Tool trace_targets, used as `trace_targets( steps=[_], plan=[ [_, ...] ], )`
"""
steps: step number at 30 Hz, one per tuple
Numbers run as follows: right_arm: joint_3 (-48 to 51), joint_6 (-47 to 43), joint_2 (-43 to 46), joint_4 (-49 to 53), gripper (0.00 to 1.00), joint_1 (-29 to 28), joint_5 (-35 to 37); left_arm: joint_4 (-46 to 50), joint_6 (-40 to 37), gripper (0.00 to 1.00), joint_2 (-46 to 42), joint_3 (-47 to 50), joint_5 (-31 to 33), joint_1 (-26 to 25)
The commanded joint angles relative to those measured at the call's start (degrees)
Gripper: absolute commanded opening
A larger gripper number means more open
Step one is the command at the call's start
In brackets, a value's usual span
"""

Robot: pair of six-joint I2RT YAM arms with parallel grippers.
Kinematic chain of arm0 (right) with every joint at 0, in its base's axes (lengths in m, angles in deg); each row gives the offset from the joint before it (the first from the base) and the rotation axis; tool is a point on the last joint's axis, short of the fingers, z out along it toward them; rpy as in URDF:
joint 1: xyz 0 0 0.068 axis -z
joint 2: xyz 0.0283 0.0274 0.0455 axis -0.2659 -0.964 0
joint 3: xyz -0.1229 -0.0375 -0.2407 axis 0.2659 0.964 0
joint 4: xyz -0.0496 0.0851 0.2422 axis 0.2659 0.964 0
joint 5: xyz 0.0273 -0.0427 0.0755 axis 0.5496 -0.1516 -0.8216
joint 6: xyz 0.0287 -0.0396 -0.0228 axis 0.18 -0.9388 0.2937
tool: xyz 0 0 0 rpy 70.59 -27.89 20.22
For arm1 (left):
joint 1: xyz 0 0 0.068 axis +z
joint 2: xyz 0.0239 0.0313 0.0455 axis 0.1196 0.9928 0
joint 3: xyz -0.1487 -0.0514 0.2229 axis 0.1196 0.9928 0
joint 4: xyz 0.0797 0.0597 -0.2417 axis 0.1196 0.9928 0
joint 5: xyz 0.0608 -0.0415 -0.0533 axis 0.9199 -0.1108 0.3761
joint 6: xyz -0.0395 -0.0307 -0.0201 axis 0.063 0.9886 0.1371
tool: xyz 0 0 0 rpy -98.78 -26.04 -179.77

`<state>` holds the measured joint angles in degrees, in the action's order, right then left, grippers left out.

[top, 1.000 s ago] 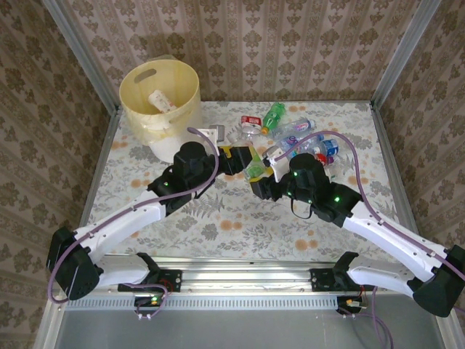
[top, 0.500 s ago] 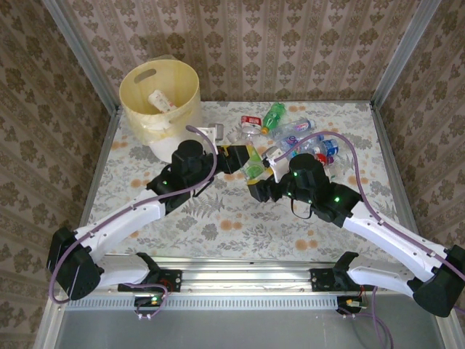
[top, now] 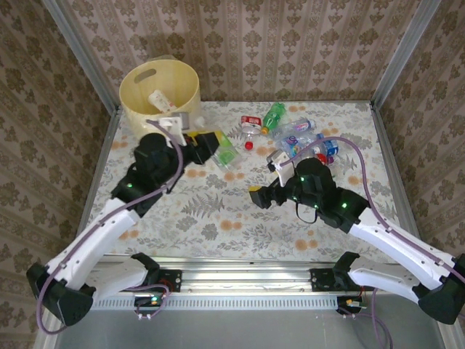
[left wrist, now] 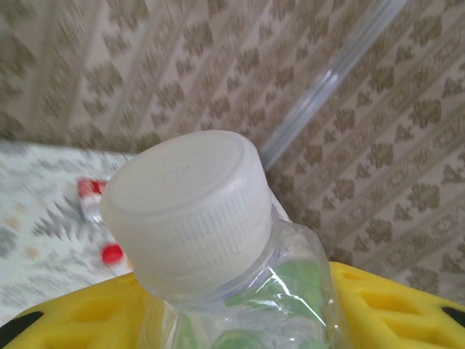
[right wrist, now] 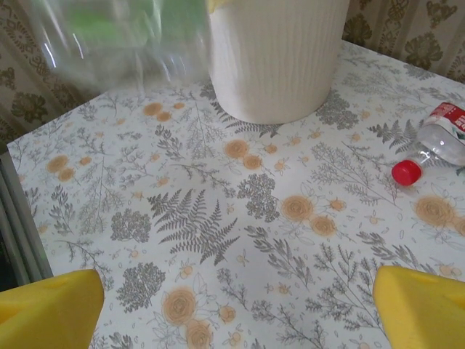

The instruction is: Throw the plastic bottles in the bin

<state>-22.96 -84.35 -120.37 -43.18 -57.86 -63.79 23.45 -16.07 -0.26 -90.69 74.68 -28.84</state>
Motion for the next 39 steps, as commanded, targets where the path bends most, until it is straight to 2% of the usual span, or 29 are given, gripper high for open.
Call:
trace_targets(
  steps=[1,9,13,21,30,39],
  plan=[
    [1.6,-0.6,2.9,1.99,1.0,-0.39,-0.23,6.6,-9.37,0.44,-4.01,-6.32,2.49,3.03],
    [3.9,-0.94,9.22,1.46,1.0,-0.39,-2.83,9.14,-20.85,0.44,-7.48,-13.7,3.51,11.26],
    [3.73,-1.19,9.29,2.59,1.0,-0.45,-2.77,7.58,-26.31,0.44,-8.33,-14.6,5.16,12.56],
    [3.45,-1.04,8.16,2.64,1.0,-0.37,-2.79,-4.87,-35.16,0.44,-10.96,-10.16,6.81,13.14],
    [3.26,-1.31,8.53,3.29,1.0,-0.4,-2.63,-14.4,-38.36,0.44,-9.33,-9.23,4.52,14.32],
    [3.27,-1.57,8.58,3.49,1.0,-0.36,-2.33,-27.07,-41.06,0.43,-6.66,-7.54,5.75,15.2]
  ],
)
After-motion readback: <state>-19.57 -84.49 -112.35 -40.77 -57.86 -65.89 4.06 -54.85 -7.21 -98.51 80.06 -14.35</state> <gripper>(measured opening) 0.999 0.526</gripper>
